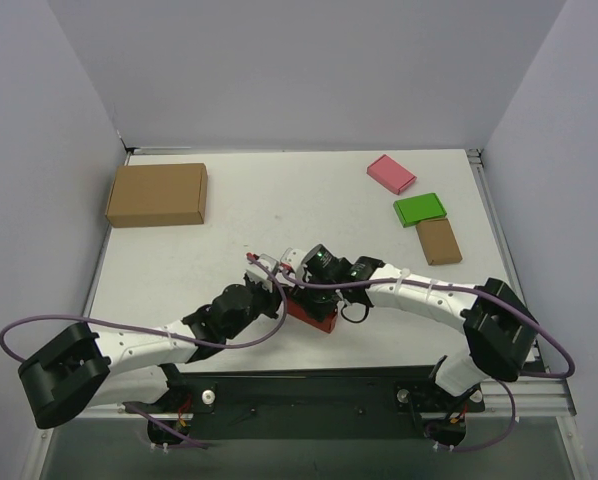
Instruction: Fold the paper box
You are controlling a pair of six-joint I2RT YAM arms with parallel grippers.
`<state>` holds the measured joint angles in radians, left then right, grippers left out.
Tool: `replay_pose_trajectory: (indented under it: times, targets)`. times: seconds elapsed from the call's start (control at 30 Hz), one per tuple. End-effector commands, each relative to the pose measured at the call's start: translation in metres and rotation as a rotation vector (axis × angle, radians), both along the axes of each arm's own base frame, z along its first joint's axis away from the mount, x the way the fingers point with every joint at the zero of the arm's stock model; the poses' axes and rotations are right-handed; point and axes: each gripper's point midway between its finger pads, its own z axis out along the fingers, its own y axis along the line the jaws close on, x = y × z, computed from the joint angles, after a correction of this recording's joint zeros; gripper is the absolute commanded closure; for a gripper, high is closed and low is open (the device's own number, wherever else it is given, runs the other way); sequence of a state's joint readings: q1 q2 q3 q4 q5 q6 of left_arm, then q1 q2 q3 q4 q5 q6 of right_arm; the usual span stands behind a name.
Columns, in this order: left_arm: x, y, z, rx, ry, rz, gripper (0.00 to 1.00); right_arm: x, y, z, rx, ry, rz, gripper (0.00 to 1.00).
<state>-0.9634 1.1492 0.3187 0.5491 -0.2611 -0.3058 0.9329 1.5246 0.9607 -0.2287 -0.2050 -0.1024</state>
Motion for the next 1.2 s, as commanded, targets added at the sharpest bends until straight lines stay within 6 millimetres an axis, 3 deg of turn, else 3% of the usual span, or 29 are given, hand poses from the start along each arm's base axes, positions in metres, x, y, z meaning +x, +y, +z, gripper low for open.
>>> replay_pose_trajectory:
  times: [0.0,0.2,0.67,1.17]
  targets:
    - [-0.022,0.011,-0.048,0.214,0.089,-0.072,1.0,0.006,-0.011,0.008,-0.031,-0.088,-0.048,0.53]
    - [-0.023,0.007,-0.045,0.225,0.077,-0.084,1.0,0.009,-0.019,0.012,-0.033,-0.134,-0.085,0.52]
    - [-0.028,-0.001,-0.044,0.167,0.096,-0.085,1.0,0.01,-0.021,0.006,-0.047,-0.136,-0.094,0.77]
    - [-0.032,-0.013,-0.044,0.06,0.133,-0.082,1.0,0.009,-0.02,-0.001,-0.059,-0.12,-0.083,0.8]
